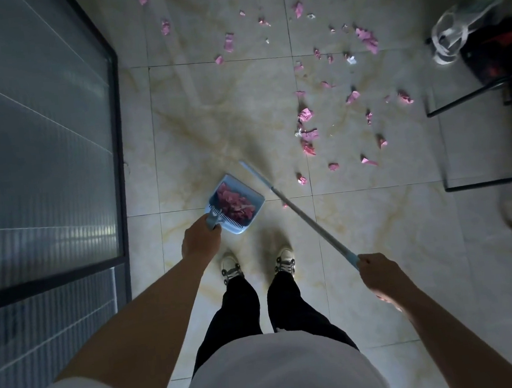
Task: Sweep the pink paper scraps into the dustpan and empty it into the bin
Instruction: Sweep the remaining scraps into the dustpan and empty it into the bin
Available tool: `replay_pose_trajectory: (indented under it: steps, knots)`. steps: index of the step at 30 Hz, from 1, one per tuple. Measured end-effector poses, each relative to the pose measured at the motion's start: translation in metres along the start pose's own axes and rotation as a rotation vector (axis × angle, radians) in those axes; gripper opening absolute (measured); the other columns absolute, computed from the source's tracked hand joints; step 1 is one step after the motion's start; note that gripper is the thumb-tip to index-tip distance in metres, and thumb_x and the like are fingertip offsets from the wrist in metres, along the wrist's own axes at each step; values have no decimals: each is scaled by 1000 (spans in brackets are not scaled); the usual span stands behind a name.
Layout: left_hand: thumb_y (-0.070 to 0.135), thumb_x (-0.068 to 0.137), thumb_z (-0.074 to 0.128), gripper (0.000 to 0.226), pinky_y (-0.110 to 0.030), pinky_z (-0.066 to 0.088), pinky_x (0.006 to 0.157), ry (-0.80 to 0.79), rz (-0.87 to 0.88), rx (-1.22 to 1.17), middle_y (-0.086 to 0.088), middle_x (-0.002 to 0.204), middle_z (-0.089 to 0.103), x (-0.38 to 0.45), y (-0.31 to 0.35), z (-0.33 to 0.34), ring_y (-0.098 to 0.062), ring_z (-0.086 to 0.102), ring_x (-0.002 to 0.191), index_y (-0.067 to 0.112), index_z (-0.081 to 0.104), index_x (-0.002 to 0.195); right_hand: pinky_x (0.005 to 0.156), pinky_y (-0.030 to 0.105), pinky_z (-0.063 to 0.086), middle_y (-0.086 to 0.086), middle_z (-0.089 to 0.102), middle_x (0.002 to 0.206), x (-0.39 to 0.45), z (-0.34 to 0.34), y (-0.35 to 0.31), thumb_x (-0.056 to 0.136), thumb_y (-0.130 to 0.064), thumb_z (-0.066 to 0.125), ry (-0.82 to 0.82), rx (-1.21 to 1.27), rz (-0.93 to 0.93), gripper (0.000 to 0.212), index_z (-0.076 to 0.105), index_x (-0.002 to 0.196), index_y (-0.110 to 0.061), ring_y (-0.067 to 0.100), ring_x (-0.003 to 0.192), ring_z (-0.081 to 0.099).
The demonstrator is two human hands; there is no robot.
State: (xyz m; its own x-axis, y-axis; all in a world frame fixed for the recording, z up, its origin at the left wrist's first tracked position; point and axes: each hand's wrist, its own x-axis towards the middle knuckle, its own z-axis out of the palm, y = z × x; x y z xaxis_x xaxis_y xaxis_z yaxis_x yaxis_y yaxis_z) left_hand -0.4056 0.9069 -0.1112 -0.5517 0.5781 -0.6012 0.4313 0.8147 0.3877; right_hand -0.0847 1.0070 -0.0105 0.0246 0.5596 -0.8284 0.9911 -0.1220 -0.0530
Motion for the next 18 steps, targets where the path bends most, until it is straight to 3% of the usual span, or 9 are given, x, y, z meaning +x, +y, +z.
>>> replay_pose_trajectory:
  steps: [4,10,12,13,15,18]
  knots:
    - [33,93,47,22,-29,41,70,-24,65,38,-7,94,69,-7,-6,-1,-30,63,89,20,62,104,71,30,41,12,62,93,19,-3,17,100,-21,35,65,8,42,25,56,93,-10,28,79,56]
    - [34,92,51,22,-29,43,73,-108,104,45,-7,95,69,-13,-2,3,-31,63,92,21,63,105,89,38,47,20,61,116,38,-16,30,98,-21,37,137,46,159,31,59,114,-5,37,108,59]
    - [33,92,52,23,-29,43,74,-131,124,56,-7,98,70,-14,1,5,-32,63,94,21,64,107,79,35,52,20,62,111,42,-15,31,98,-19,39,109,97,196,31,58,115,-2,36,98,64]
    - [33,92,52,23,-29,43,74,-141,127,60,-8,98,70,-15,4,7,-32,63,95,21,64,107,64,30,55,20,63,100,43,-12,30,97,-18,40,85,139,205,30,58,114,1,34,83,67]
    - [31,92,51,22,-28,41,73,-156,123,61,-8,97,69,-18,10,12,-31,63,94,20,64,106,37,21,42,14,60,76,39,-4,26,96,-16,43,34,221,228,30,57,112,6,25,52,60]
    - [27,91,50,20,-28,41,73,-177,129,57,-8,95,68,-21,24,22,-31,62,92,17,63,102,32,20,36,7,52,71,26,11,15,100,-20,41,-31,195,233,30,51,115,4,17,48,54]
